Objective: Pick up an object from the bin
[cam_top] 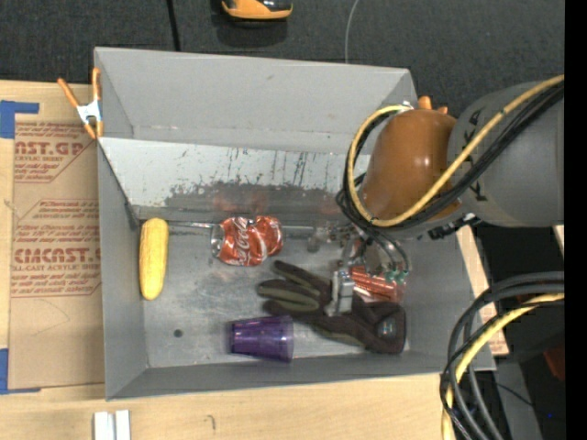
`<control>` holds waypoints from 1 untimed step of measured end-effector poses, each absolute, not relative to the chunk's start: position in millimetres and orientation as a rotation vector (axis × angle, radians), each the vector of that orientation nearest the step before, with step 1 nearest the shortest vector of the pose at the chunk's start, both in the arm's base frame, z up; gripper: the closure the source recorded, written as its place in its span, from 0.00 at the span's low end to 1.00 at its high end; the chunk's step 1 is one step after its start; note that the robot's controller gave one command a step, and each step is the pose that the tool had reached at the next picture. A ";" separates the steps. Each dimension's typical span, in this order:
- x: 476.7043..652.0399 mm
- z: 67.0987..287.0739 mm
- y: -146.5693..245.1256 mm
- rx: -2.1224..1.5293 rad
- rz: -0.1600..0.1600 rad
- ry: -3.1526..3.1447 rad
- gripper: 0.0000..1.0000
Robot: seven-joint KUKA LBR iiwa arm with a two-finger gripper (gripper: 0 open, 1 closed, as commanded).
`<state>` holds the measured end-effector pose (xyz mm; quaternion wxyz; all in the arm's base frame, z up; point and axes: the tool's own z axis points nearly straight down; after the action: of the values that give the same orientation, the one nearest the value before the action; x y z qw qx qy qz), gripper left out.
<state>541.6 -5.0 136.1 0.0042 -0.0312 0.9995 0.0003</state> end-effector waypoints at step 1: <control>537.3 122.5 -11.6 -0.116 -0.001 3.138 0.00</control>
Offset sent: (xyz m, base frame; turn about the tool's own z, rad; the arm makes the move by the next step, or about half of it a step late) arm -0.0481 -0.0142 0.0496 -0.0140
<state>537.3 -11.6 122.5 0.0007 -0.0370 0.9993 -0.0003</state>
